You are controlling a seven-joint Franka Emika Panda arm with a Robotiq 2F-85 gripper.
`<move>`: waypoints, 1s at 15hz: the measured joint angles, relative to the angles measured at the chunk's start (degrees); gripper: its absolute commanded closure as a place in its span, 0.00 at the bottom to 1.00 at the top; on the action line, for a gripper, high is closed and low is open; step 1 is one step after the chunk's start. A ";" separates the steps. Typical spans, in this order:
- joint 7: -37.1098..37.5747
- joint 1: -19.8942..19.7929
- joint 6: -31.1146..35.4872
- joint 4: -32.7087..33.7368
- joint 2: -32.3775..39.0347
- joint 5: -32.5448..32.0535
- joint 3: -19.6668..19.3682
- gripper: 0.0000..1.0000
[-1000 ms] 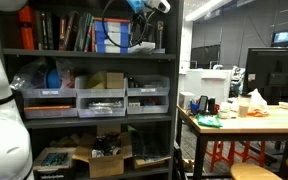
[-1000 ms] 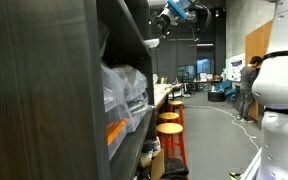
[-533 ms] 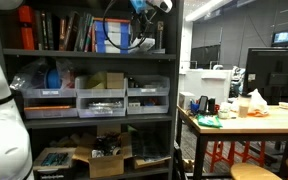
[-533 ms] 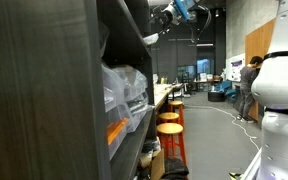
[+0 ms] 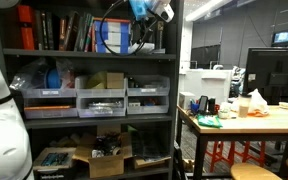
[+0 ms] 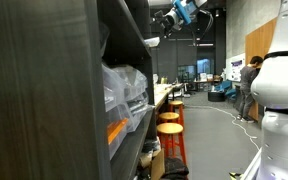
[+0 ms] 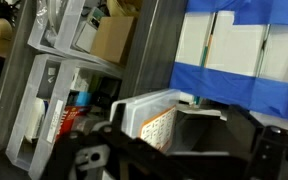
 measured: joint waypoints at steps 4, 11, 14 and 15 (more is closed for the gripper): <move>-0.29 -0.69 0.09 -4.90 -0.83 3.20 -0.65 0.00; -0.90 -1.51 1.33 -10.10 -2.67 7.34 -1.01 0.00; -1.00 -1.50 1.56 -11.08 -3.42 7.49 -0.90 0.00; -0.80 -1.50 1.56 -11.15 -3.57 7.32 -0.80 0.00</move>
